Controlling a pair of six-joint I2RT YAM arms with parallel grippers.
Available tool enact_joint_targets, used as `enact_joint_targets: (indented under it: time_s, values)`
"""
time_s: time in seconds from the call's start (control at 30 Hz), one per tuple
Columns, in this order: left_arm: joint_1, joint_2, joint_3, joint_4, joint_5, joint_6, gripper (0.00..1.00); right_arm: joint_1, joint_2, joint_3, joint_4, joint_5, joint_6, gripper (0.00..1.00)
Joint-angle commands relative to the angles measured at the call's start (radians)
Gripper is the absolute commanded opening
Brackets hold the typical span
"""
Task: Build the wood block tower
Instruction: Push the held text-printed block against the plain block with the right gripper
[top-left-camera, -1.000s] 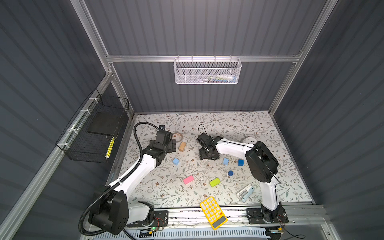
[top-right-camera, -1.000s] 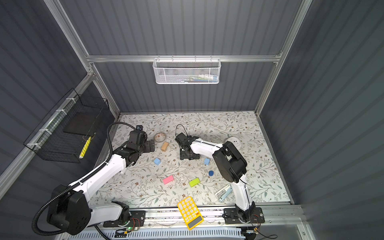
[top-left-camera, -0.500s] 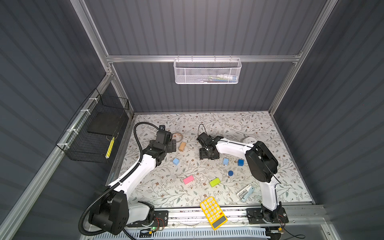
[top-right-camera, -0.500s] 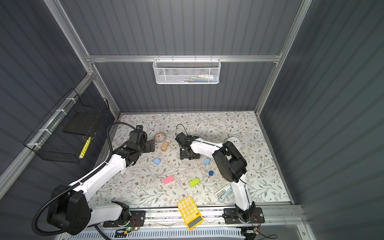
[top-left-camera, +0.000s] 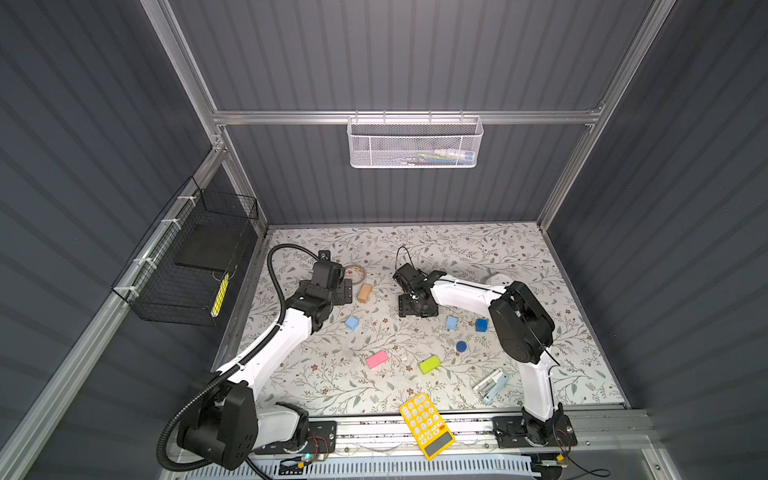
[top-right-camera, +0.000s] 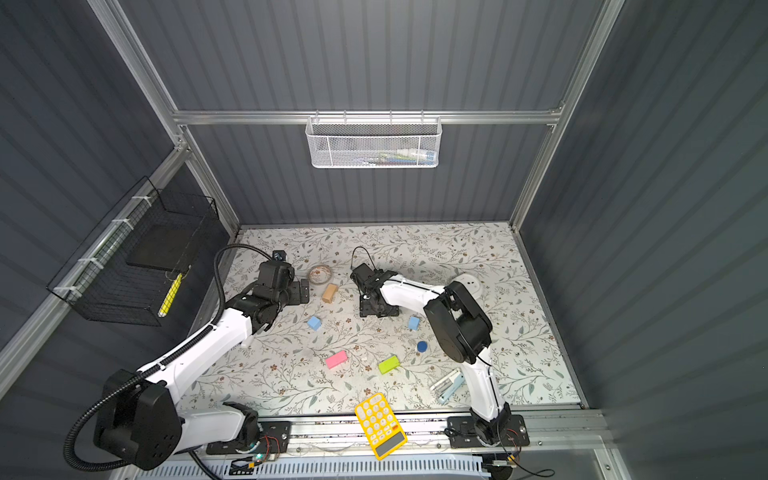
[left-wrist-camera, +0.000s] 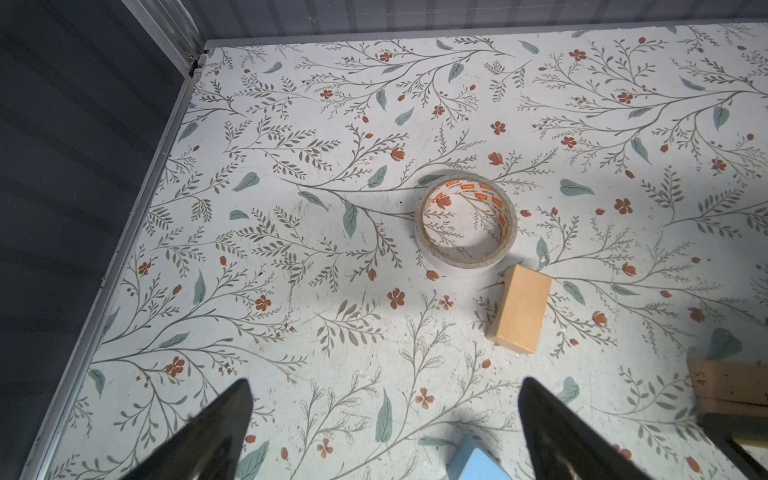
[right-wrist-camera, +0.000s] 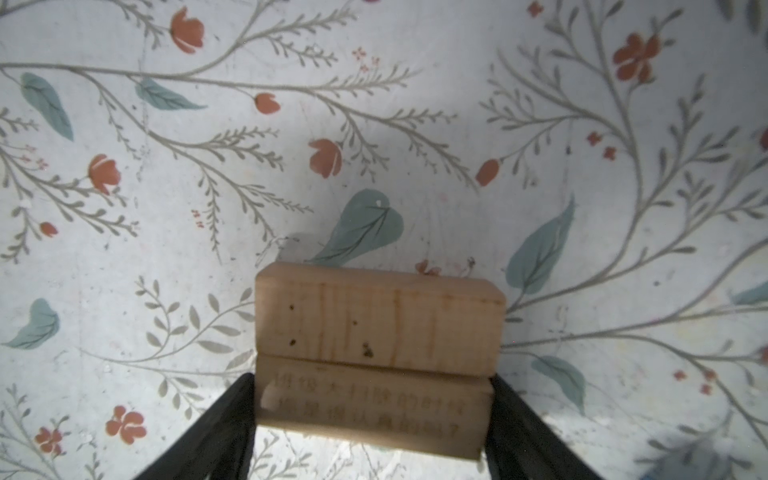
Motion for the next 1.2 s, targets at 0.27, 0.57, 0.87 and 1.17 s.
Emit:
enact_joint_targets:
  time_s: [0.27,0.57,0.87,1.17]
  values:
    - [0.000,-0.001,0.029,-0.002,-0.008,0.012,0.99,-0.010,0.036,0.000,-0.050,0.020,-0.002,0.83]
    - [0.000,0.002,0.031,-0.003,-0.009,0.014,1.00,-0.013,0.034,0.001,-0.050,0.019,-0.003,0.88]
    - [0.000,0.004,0.031,-0.004,-0.010,0.016,0.99,-0.013,0.024,0.005,-0.040,0.007,-0.014,0.95]
    - [0.000,-0.002,0.033,-0.009,-0.008,0.013,0.99,-0.013,-0.027,-0.002,-0.031,-0.005,-0.028,0.99]
